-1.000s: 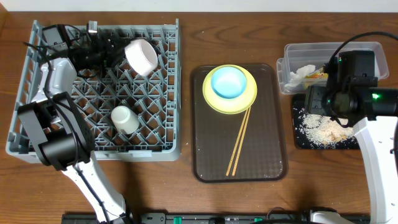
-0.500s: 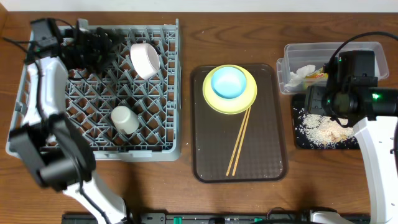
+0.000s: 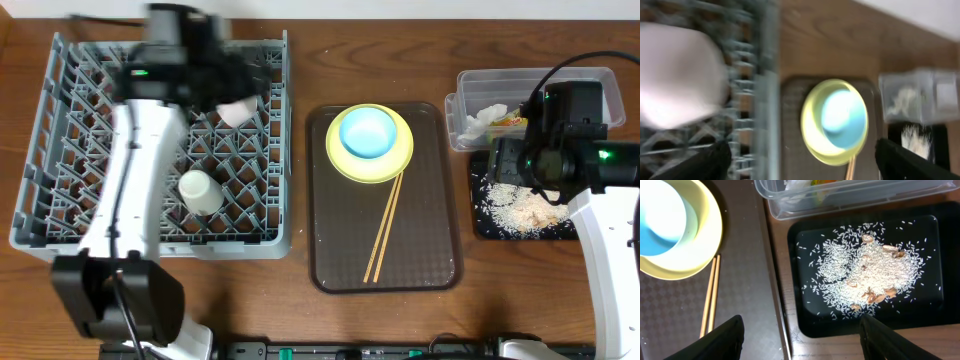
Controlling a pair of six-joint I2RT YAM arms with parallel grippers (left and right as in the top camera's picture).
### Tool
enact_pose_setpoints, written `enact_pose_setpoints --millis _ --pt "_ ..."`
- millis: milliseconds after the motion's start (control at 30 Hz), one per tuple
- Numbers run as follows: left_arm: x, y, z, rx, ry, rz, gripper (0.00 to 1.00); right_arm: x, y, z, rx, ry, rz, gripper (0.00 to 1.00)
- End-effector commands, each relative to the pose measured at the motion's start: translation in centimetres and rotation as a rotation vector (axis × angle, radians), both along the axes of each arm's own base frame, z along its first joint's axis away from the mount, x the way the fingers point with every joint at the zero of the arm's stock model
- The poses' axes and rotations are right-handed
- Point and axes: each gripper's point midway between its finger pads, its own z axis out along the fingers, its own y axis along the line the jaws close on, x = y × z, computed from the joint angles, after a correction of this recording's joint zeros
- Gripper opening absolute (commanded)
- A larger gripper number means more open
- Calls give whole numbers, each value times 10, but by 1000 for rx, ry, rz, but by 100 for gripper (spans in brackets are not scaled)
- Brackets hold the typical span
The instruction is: Sort waste into correct bins and load items into the dishwasher rack
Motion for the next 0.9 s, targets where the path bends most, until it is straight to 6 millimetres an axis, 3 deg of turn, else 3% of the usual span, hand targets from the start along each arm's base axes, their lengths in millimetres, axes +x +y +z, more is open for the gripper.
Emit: enact_pose_setpoints --millis 0,100,233,500,733,867 --pt "-5 -43 -4 86 -52 -120 94 2 -3 7 0 -17 -14 72" --pt "-11 -82 -11 175 -93 -199 93 2 -3 7 0 -17 -14 72" --pt "-18 -118 -34 328 -125 -277 92 2 -3 7 0 -17 -15 72" --pt "-40 -187 -109 491 -121 -545 89 0 -2 6 1 -9 -15 72" --pt "-42 -204 -169 529 -60 -607 84 -1 -2 5 1 -5 -15 72" --pt "-44 -202 -187 542 -24 -615 68 -1 -2 6 0 -5 -14 72"
